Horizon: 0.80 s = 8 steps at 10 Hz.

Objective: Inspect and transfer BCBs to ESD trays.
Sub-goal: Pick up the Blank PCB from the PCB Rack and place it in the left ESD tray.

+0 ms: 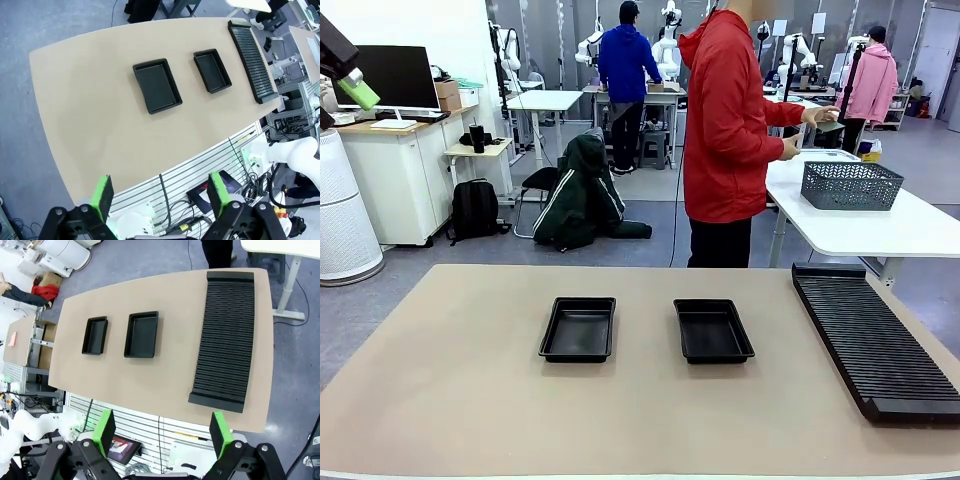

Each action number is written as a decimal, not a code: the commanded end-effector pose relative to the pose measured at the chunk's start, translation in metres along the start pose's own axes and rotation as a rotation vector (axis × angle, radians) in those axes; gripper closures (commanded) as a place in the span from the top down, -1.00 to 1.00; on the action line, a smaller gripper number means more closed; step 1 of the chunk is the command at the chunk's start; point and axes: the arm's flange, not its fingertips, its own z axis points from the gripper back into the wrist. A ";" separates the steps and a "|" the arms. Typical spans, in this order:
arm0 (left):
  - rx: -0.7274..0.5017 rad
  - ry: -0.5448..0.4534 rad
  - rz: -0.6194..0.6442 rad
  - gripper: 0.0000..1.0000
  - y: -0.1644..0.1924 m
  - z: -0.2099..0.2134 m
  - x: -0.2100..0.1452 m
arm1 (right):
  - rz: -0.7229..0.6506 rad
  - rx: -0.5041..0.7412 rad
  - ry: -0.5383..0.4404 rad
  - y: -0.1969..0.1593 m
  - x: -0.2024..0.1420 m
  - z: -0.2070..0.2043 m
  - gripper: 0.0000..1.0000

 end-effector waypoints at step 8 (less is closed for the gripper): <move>0.026 -0.011 0.006 1.00 -0.005 0.008 -0.012 | 0.020 0.056 0.019 0.004 0.003 0.007 1.00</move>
